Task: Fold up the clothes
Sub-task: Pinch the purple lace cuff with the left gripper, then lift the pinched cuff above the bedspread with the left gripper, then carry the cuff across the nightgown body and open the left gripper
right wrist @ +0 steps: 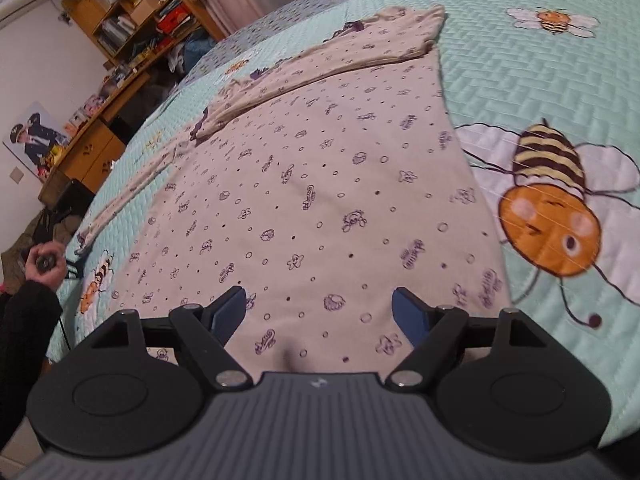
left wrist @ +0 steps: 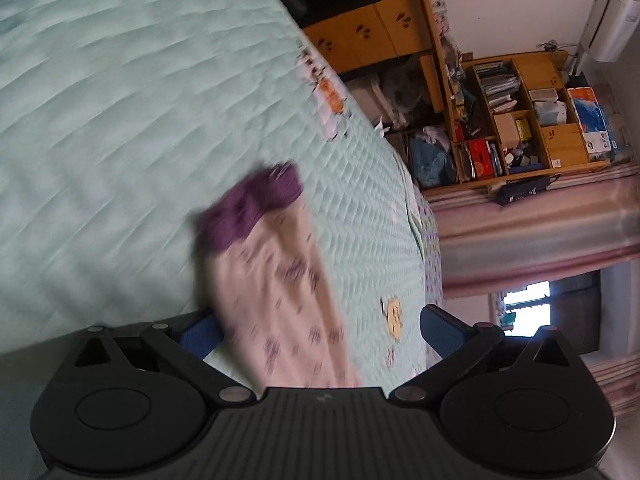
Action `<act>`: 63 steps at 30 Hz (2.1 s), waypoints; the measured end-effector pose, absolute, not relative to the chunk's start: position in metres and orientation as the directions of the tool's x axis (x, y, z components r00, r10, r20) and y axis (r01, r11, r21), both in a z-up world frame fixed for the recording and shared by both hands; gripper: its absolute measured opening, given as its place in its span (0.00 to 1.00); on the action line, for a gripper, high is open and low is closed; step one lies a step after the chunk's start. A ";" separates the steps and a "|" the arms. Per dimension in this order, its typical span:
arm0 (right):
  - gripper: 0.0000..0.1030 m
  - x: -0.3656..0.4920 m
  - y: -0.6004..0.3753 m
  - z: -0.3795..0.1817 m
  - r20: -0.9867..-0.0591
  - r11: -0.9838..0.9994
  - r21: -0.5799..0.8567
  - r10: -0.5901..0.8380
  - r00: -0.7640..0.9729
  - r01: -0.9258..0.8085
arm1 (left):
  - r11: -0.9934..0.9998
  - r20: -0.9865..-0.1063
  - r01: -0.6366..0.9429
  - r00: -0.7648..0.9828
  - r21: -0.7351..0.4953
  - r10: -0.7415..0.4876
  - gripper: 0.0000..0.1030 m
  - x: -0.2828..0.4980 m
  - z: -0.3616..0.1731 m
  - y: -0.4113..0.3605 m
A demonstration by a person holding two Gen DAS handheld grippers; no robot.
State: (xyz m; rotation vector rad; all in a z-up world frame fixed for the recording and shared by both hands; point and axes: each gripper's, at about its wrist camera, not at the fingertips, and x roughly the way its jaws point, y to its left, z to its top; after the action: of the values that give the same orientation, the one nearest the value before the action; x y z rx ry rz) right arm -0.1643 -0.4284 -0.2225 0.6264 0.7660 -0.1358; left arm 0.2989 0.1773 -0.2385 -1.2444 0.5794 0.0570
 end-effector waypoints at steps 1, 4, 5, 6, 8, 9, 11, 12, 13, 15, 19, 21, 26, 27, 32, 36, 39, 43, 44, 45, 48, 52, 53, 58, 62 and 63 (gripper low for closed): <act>0.79 -0.162 -0.428 -0.223 -0.688 0.812 0.476 0.103 0.718 0.339 | 0.355 -0.447 -0.345 0.854 -0.869 -0.265 0.99 0.305 -0.237 0.176; 0.80 -0.157 -0.428 -0.226 -0.693 0.811 0.470 0.096 0.714 0.347 | 0.392 -0.440 -0.320 0.857 -0.863 -0.269 0.95 0.316 -0.233 0.172; 0.81 -0.156 -0.427 -0.227 -0.692 0.813 0.468 0.094 0.715 0.346 | 0.398 -0.438 -0.316 0.859 -0.861 -0.265 0.83 0.318 -0.234 0.172; 0.83 -0.155 -0.426 -0.227 -0.692 0.816 0.464 0.092 0.716 0.345 | 0.394 -0.438 -0.319 0.860 -0.862 -0.261 0.70 0.319 -0.237 0.174; 0.83 -0.154 -0.425 -0.227 -0.693 0.822 0.455 0.085 0.716 0.343 | 0.343 -0.473 -0.375 0.837 -0.862 -0.275 0.10 0.318 -0.255 0.181; 0.83 -0.154 -0.424 -0.227 -0.694 0.825 0.449 0.082 0.715 0.342 | 0.310 -0.484 -0.399 0.828 -0.863 -0.282 0.02 0.318 -0.265 0.185; 0.83 -0.154 -0.422 -0.226 -0.697 0.833 0.438 0.078 0.712 0.337 | 0.293 -0.464 -0.383 0.835 -0.876 -0.296 0.04 0.321 -0.272 0.187; 0.83 -0.154 -0.422 -0.226 -0.698 0.835 0.436 0.078 0.711 0.336 | 0.310 -0.463 -0.374 0.836 -0.874 -0.296 0.04 0.322 -0.270 0.186; 0.83 -0.154 -0.422 -0.225 -0.699 0.835 0.435 0.079 0.711 0.335 | 0.329 -0.464 -0.368 0.836 -0.870 -0.292 0.02 0.324 -0.267 0.185; 0.83 -0.154 -0.419 -0.226 -0.699 0.833 0.436 0.075 0.712 0.340 | 0.355 -0.474 -0.370 0.837 -0.858 -0.274 0.02 0.326 -0.262 0.182; 0.84 -0.154 -0.416 -0.224 -0.701 0.840 0.423 0.067 0.710 0.339 | 0.430 -0.497 -0.371 0.837 -0.823 -0.228 0.01 0.333 -0.244 0.176; 0.84 -0.156 -0.416 -0.223 -0.700 0.840 0.426 0.070 0.711 0.337 | 0.477 -0.500 -0.360 0.841 -0.802 -0.206 0.01 0.338 -0.227 0.170; 0.84 -0.164 -0.425 -0.225 -0.674 0.814 0.473 0.087 0.734 0.337 | 0.575 -0.461 -0.277 0.864 -0.770 -0.201 0.01 0.346 -0.169 0.127; 0.84 -0.166 -0.427 -0.225 -0.667 0.807 0.484 0.091 0.740 0.337 | 0.607 -0.451 -0.251 0.870 -0.754 -0.201 0.01 0.346 -0.155 0.112; 0.84 -0.178 -0.441 -0.229 -0.622 0.764 0.551 0.108 0.775 0.336 | 0.797 -0.400 -0.085 0.893 -0.598 -0.204 0.01 0.334 -0.080 0.000; 0.84 -0.191 -0.456 -0.235 -0.571 0.717 0.617 0.124 0.812 0.324 | 0.901 -0.357 0.105 0.894 -0.422 -0.271 0.01 0.313 -0.035 -0.124; 0.84 -0.201 -0.469 -0.238 -0.534 0.677 0.664 0.133 0.835 0.316 | 0.914 -0.362 0.249 0.859 -0.319 -0.361 0.01 0.294 -0.024 -0.222; 0.84 -0.214 -0.488 -0.242 -0.478 0.598 0.741 0.152 0.865 0.305 | 0.903 -0.430 0.418 0.801 -0.097 -0.417 0.02 0.253 -0.057 -0.357; 0.84 -0.218 -0.492 -0.242 -0.465 0.582 0.755 0.150 0.873 0.302 | 0.890 -0.452 0.456 0.788 -0.030 -0.419 0.02 0.240 -0.072 -0.389; 0.84 -0.221 -0.496 -0.243 -0.455 0.570 0.764 0.145 0.878 0.302 | 0.869 -0.476 0.493 0.773 0.035 -0.419 0.02 0.226 -0.090 -0.419; 0.84 -0.227 -0.505 -0.245 -0.436 0.543 0.784 0.136 0.890 0.301 | 0.790 -0.543 0.581 0.735 0.195 -0.406 0.02 0.190 -0.146 -0.486; 0.84 -0.231 -0.513 -0.248 -0.423 0.519 0.799 0.127 0.897 0.304 | 0.699 -0.585 0.624 0.728 0.348 -0.359 0.03 0.155 -0.197 -0.529; 0.84 -0.232 -0.515 -0.250 -0.421 0.511 0.804 0.127 0.898 0.305 | 0.686 -0.588 0.625 0.731 0.372 -0.346 0.06 0.151 -0.204 -0.533; 0.84 -0.235 -0.526 -0.258 -0.384 0.436 0.852 0.148 0.911 0.289 | 0.662 -0.592 0.614 0.745 0.429 -0.307 0.06 0.137 -0.221 -0.550; 0.84 -0.238 -0.529 -0.259 -0.376 0.419 0.862 0.151 0.914 0.286 | 0.591 -0.594 0.624 0.754 0.512 -0.282 0.23 0.126 -0.230 -0.571; 0.84 -0.238 -0.529 -0.259 -0.375 0.417 0.863 0.149 0.915 0.286 | 0.564 -0.595 0.632 0.752 0.531 -0.283 0.28 0.119 -0.235 -0.572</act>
State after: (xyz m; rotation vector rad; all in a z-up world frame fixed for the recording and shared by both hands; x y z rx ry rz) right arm -0.2380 -0.5291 -0.2590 1.1472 0.4305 -0.0890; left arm 0.1187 -0.5724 -0.2345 0.8045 0.4799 -0.5634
